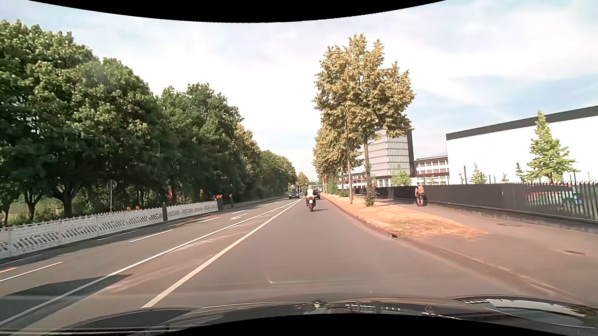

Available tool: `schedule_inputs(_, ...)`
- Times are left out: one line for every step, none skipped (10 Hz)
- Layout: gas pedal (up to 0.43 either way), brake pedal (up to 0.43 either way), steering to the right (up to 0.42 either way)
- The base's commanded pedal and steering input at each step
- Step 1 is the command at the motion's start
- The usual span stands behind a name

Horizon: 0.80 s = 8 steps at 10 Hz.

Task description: Follow the waypoints while adhering to traffic rules and regulations

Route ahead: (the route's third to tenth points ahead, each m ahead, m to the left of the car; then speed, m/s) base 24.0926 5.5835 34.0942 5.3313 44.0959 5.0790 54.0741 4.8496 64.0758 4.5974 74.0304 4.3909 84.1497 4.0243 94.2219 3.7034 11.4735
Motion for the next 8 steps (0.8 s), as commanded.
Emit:
schedule_inputs(0.169, 0.0, -0.006)
schedule_inputs(0.169, 0.0, -0.005)
schedule_inputs(0.169, 0.0, -0.005)
schedule_inputs(0.169, 0.0, -0.005)
schedule_inputs(0.169, 0.0, -0.004)
schedule_inputs(0.169, 0.0, -0.002)
schedule_inputs(0.169, 0.0, -0.001)
schedule_inputs(0.169, 0.0, -0.001)
